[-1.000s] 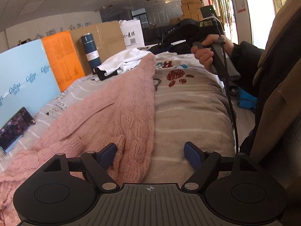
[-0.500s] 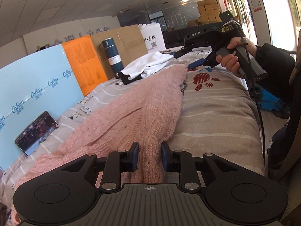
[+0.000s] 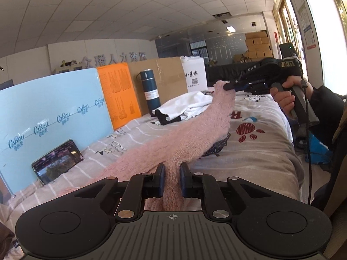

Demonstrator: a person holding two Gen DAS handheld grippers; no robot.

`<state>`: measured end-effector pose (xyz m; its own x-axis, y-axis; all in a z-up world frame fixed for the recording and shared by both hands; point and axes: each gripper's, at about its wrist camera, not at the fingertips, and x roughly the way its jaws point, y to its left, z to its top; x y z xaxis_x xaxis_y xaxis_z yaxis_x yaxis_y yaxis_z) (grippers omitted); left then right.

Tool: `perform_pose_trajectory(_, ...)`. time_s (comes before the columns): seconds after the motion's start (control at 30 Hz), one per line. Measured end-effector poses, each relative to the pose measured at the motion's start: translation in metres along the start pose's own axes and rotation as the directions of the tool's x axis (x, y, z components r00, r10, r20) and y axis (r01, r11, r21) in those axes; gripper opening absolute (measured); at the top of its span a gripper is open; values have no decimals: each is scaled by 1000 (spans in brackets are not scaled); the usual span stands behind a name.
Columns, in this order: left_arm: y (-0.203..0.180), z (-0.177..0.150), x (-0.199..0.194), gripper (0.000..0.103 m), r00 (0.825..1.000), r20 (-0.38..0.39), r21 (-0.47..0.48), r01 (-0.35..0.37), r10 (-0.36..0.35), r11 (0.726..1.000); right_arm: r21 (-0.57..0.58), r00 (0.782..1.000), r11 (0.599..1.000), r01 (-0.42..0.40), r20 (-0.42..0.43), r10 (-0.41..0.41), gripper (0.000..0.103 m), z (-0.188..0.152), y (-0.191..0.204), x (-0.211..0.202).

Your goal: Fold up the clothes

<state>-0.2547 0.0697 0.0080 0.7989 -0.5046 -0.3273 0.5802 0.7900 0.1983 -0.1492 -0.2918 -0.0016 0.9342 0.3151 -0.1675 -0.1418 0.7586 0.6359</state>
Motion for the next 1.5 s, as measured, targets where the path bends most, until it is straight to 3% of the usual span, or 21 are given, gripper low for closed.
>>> perform_pose_trajectory(0.1,-6,-1,-8,13,997,-10,-8,72,-72,997,-103,999,994,25,27,-22,7,-1,4,-34)
perform_pose_trajectory(0.27,-24,-15,6,18,969,-169,-1,184,-181,983,-180,983,971,157,-62,-170,8,-24,-25,-65)
perform_pose_trajectory(0.3,-25,-16,6,22,966,-174,8,193,-189,981,-180,973,965,191,-94,-211,9,-30,-33,-66)
perform_pose_trajectory(0.37,-23,-14,4,50,967,-159,16,204,-199,979,-166,956,953,254,-104,-273,10,-38,-44,-70)
perform_pose_trajectory(0.43,-13,-7,-7,69,981,-84,5,175,-174,985,-147,952,945,293,-50,-303,17,-36,-49,-77)
perform_pose_trajectory(0.5,0,0,-17,74,993,-6,-32,118,-118,993,-146,948,937,317,25,-317,46,-26,-46,-81)
perform_pose_trajectory(0.57,22,1,-21,85,1000,19,-97,-10,12,995,-152,957,945,289,61,-283,52,-13,-41,-75)
perform_pose_trajectory(0.63,43,2,-25,91,989,36,-165,-135,143,977,-158,974,961,227,59,-220,57,0,-33,-60)
perform_pose_trajectory(0.7,66,2,-29,91,963,38,-236,-251,267,939,-167,984,970,179,43,-174,65,10,-22,-39)
perform_pose_trajectory(0.8,107,-5,-22,90,931,-59,-371,-356,360,858,-170,993,978,119,-7,-122,71,27,-7,-1)
perform_pose_trajectory(0.9,147,-12,-7,90,923,-153,-482,-383,354,788,-163,989,981,109,-85,-124,74,37,0,50)
perform_pose_trajectory(1.03,174,-28,28,89,863,-342,-426,-494,371,758,-172,944,965,199,-230,-236,73,30,-4,119)
perform_pose_trajectory(1.07,181,-32,36,89,845,-386,-410,-516,369,752,-183,929,959,217,-262,-260,73,25,-6,135)
perform_pose_trajectory(1.1,185,-39,44,87,838,-419,-402,-516,349,756,-209,918,952,223,-284,-278,73,20,-7,146)
perform_pose_trajectory(1.2,178,-51,55,69,834,-440,-379,-509,333,773,-314,902,918,242,-275,-332,73,9,-6,167)
perform_pose_trajectory(1.23,172,-49,53,47,847,-420,-362,-485,325,796,-333,901,912,239,-274,-336,72,8,-5,167)
perform_pose_trajectory(1.27,167,-46,51,25,858,-402,-344,-465,320,816,-352,901,906,235,-272,-339,62,7,-4,168)
perform_pose_trajectory(1.3,161,-43,51,21,858,-391,-319,-467,334,825,-371,900,900,231,-270,-342,35,5,-4,168)
perform_pose_trajectory(1.37,151,-37,50,20,856,-369,-270,-471,361,840,-380,910,905,191,-279,-309,9,3,-3,167)
perform_pose_trajectory(1.5,159,-23,45,19,843,-314,-260,-519,437,815,-417,946,898,141,-211,-246,7,7,9,162)
